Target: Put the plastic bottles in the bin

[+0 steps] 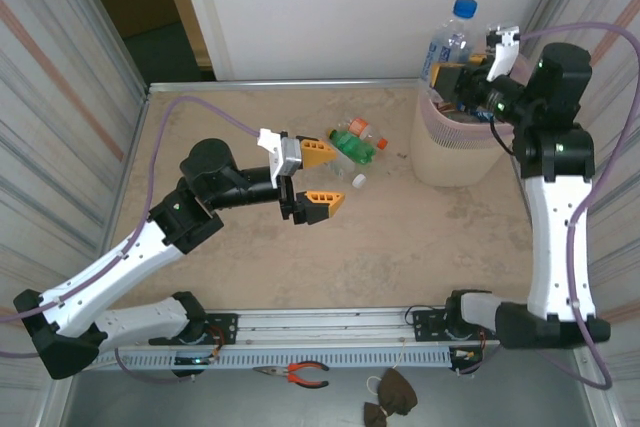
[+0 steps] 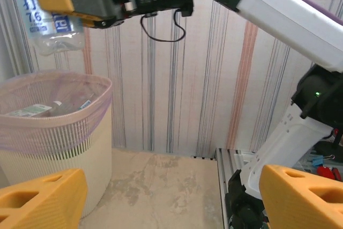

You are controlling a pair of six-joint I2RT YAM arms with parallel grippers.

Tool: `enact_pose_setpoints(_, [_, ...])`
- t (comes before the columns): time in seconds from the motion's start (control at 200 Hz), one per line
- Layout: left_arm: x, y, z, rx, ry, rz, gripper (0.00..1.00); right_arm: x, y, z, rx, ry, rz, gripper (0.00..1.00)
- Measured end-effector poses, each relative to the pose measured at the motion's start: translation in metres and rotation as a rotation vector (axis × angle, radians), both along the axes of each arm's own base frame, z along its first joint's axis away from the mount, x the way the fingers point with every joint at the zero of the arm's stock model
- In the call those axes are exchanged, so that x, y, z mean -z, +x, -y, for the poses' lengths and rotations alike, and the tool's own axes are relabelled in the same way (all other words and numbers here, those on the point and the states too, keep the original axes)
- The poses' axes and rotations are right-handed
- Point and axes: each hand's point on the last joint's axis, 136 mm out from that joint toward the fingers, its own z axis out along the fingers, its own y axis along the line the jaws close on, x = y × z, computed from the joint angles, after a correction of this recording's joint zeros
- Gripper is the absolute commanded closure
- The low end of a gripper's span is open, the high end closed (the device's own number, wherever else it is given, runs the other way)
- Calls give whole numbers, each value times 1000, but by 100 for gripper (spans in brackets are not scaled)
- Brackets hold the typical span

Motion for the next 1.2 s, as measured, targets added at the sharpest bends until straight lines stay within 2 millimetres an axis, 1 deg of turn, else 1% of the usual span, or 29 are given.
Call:
enact_pose_setpoints(0.15, [4,2,-1,-7,14,-11,16,40,47,33,130,-46,-172,55])
enact_pose_setpoints(0.215, [5,4,-2,-11,17,-14,16,57,62,44,169,-74,-236,55])
enact_pose_setpoints(0.321, [5,4,-2,-13,19,-14,16,83,80,56,211,-113,-332,55])
enact_pose_setpoints(0.461, [9,4,-2,-13,31,-22,16,116,95,65,230,-159,-454,55])
enact_pose_setpoints(0.526, [10,5,-2,-15,35,-22,16,132,99,66,227,-173,-513,55])
enact_pose_setpoints(0.621, [10,6,-3,-19,34,-22,16,157,99,67,222,-207,-602,54])
enact_pose_setpoints(0.716, [10,6,-3,-19,34,-22,16,179,94,65,211,-246,-681,53])
enact_pose_setpoints(0.832, [10,6,-3,-19,35,-22,17,193,92,61,203,-283,-724,48])
enact_pose_setpoints(0.982, [10,6,-3,-19,35,-22,17,202,92,66,217,-323,-751,35])
enact_pose_setpoints(1.067, [9,6,-3,-20,34,-22,17,204,91,68,226,-336,-760,27])
enact_pose_setpoints(1.127, [9,6,-4,-23,33,-21,17,203,89,69,233,-341,-763,25])
enact_pose_setpoints(1.202, [8,7,-5,-30,29,-18,17,195,90,69,239,-344,-746,24])
